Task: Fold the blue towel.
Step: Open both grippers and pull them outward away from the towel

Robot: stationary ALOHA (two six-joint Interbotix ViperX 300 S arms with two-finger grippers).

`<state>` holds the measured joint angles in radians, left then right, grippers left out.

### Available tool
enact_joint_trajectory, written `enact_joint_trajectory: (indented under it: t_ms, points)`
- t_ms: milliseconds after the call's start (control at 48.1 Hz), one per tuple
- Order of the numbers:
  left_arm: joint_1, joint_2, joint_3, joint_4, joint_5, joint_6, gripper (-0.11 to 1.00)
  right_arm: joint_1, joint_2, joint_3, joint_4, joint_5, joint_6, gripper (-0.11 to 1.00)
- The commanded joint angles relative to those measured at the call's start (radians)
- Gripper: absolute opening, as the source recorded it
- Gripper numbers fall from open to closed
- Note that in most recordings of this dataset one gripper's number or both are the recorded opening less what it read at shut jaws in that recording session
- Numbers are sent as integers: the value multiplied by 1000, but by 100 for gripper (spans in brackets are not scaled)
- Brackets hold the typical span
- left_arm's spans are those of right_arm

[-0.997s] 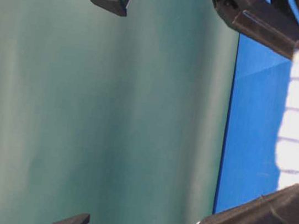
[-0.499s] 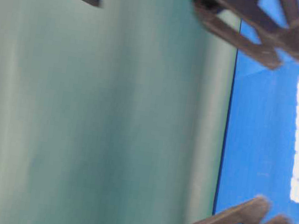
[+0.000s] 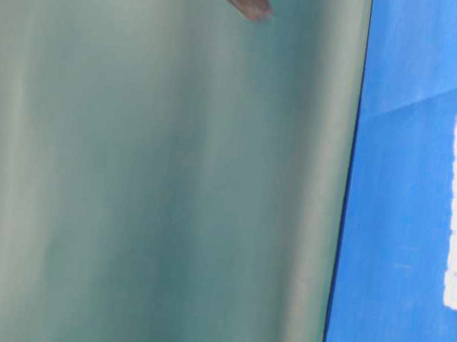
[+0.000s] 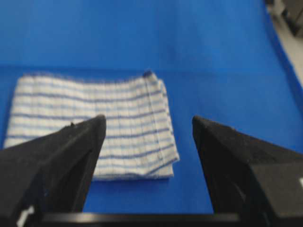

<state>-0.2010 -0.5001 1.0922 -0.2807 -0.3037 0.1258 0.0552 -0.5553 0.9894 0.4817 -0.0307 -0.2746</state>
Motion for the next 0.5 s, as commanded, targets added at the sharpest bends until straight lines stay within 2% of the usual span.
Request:
enact_joint_trajectory:
  t_ms: [0, 249, 478]
  points:
    - [2, -94, 40, 2, -2, 11, 68, -6, -100, 23, -2, 21, -9, 86]
    - [11, -337, 146, 2, 80, 57, 67, -23, -313, 147, -15, 66, -11, 85]
    - [38, -472, 236, 2, 138, 83, 67, -31, -408, 268, -17, 63, -11, 85]
